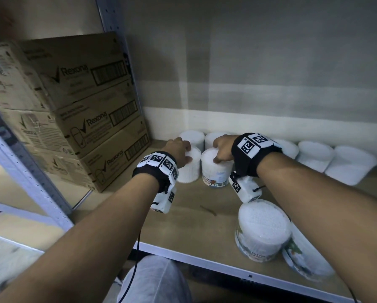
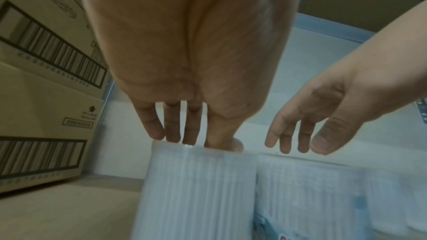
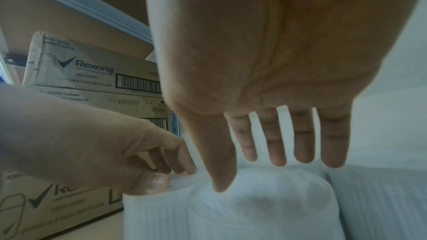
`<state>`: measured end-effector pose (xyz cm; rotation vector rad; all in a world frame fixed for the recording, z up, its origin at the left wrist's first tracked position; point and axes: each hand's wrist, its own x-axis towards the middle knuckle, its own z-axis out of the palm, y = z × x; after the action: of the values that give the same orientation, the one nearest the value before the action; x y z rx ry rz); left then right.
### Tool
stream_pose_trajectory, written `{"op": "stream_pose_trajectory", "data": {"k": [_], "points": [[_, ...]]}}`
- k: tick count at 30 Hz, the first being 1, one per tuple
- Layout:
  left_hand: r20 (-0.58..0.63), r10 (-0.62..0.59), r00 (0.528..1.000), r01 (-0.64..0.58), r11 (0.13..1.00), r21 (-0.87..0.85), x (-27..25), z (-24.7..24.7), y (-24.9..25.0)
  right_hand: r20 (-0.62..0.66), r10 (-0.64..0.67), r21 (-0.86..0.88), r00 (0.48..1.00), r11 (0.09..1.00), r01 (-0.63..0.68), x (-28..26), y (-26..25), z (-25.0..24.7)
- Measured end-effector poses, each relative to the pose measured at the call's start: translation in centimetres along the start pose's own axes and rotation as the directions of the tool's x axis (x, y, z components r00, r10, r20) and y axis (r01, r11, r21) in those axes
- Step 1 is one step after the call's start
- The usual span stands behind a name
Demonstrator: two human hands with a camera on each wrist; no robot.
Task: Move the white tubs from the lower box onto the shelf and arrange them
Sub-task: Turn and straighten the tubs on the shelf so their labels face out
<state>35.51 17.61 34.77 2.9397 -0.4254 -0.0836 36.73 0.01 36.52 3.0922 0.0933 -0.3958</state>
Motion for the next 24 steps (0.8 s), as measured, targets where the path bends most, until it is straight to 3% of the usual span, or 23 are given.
{"op": "stream_pose_trajectory", "data": {"k": [6, 24], "points": [[0.003, -0.004, 1.0, 0.004, 1.0, -0.014, -0.1, 0.1, 0.0, 0.015, 0.051, -0.06, 0.999, 0.997, -0.05, 0.6, -0.6, 0.7], [0.0, 0.001, 1.0, -0.001, 1.0, -0.023, 0.0, 0.3, -0.1, -0.011, -0.067, -0.129, 0.998, 0.99, 0.065, 1.3, -0.2, 1.3]]}}
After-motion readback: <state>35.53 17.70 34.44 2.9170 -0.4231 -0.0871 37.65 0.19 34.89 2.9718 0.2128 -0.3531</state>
